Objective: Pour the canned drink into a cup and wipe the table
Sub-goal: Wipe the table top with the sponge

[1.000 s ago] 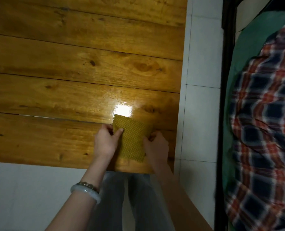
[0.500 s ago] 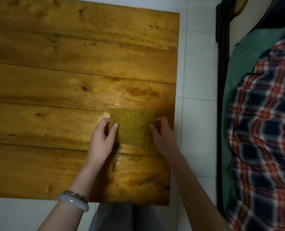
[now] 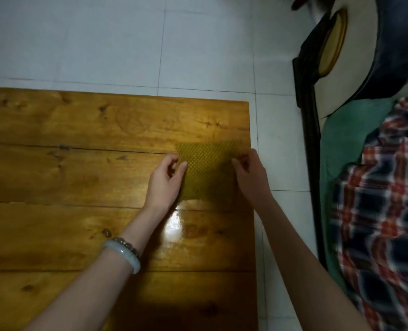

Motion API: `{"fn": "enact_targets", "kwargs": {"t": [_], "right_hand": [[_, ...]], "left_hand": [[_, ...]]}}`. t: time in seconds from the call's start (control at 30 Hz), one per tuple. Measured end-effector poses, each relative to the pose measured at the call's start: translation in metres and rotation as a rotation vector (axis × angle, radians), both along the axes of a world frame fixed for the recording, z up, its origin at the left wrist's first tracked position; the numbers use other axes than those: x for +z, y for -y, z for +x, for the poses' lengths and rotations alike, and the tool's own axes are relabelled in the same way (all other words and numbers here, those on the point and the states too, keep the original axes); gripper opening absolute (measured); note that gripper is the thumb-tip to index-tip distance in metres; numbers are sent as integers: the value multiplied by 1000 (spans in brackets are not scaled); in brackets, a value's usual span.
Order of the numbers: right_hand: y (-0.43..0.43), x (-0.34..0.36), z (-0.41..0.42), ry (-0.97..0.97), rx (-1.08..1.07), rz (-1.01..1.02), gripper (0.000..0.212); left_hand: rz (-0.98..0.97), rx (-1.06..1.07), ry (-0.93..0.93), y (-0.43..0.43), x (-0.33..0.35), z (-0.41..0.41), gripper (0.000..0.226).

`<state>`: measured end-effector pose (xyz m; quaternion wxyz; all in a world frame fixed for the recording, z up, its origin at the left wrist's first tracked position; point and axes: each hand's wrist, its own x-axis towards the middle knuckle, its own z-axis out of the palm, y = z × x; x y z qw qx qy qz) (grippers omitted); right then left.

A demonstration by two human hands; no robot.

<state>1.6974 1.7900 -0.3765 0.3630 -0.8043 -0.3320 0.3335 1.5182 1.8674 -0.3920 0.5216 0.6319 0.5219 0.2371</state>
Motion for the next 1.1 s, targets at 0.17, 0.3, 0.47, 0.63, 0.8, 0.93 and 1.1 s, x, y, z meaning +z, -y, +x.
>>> {"fn": "enact_targets", "kwargs": {"t": [0.17,0.3,0.47,0.63,0.8,0.93,1.1], "right_hand": [[-37,-11,32,141,-51,38,11],[-55,-19,48,187,-77,26,12],[-71,-23,61,253,-63,18,12],[-77,-33,66,334,-68,-5,13],[-69,-39,62,649,-12,35,27],[-67,-50,50,835,292,45,49],[-69,-62,39,800,385,-134,68]], "left_hand": [[48,-39,-21,-40,-8,40,27],[120,-103,-42,-60,-13,58,29],[245,-134,-146,-76,-18,72,32],[338,-149,-228,-83,-21,80,32],[494,-166,-470,-76,-7,85,45],[778,-323,-647,-69,-9,83,57],[760,-558,-850,-70,-31,80,72]]}}
